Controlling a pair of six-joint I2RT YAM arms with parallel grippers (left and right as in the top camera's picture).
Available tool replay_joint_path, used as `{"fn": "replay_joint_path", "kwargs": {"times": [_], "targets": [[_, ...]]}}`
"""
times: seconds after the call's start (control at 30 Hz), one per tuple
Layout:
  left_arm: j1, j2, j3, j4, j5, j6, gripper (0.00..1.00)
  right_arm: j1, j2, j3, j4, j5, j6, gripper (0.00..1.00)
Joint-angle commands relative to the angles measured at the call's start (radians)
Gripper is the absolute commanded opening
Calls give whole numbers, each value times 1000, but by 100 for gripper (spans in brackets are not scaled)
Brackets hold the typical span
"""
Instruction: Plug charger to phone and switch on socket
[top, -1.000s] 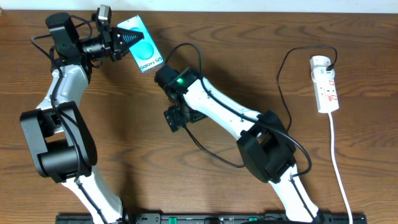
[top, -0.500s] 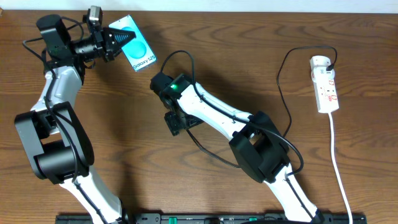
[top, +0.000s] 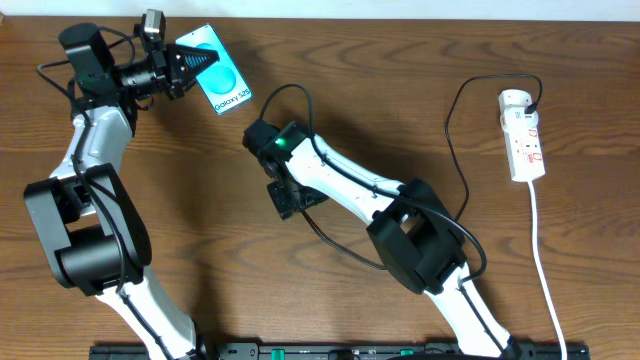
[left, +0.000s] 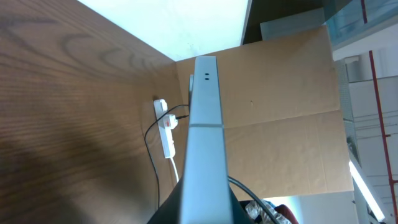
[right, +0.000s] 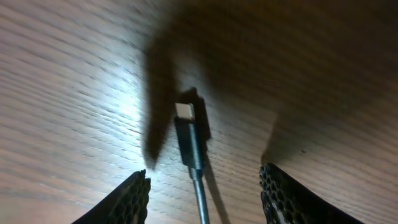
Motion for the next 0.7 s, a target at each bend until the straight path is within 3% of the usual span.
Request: {"fn": "replay_joint_path", "kwargs": {"times": [0.0,0.67], "targets": [[2,-43,28,9,32,-2,7,15,5,-21,2,9,16,56],[2,-43,28,13,32,-2,7,34,5,-23,48,-37,23,53]]}}
